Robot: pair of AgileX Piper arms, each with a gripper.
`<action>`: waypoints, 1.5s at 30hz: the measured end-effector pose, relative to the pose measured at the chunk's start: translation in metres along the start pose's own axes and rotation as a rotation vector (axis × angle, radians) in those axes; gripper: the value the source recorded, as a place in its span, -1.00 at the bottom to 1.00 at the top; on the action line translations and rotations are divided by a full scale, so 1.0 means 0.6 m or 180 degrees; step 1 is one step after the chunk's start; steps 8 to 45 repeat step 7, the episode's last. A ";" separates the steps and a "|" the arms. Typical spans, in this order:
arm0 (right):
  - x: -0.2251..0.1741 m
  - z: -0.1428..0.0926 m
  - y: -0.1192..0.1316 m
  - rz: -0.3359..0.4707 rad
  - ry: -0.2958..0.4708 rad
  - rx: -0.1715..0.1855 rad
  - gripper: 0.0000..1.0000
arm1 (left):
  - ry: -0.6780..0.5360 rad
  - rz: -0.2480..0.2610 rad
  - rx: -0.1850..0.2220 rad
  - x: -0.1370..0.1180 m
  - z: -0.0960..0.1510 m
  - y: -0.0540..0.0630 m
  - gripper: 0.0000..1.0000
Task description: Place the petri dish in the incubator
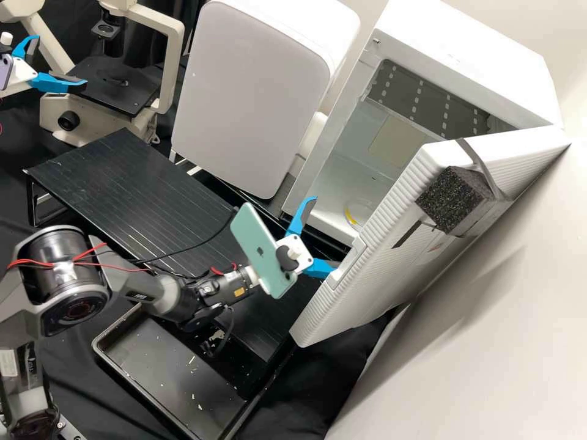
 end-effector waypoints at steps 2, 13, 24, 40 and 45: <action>-0.031 -0.003 -0.009 -0.0099 -0.0043 0.0028 1.00 | 0.0000 0.0000 0.0000 0.000 0.000 0.000 1.00; -0.077 -0.014 -0.028 -0.0300 -0.0061 0.0115 1.00 | 0.0000 0.0000 0.0000 0.000 0.000 0.000 1.00; -0.077 -0.014 -0.028 -0.0300 -0.0061 0.0115 1.00 | 0.0000 0.0000 0.0000 0.000 0.000 0.000 1.00; -0.077 -0.014 -0.028 -0.0300 -0.0061 0.0115 1.00 | 0.0000 0.0000 0.0000 0.000 0.000 0.000 1.00; -0.077 -0.014 -0.028 -0.0300 -0.0061 0.0115 1.00 | 0.0000 0.0000 0.0000 0.000 0.000 0.000 1.00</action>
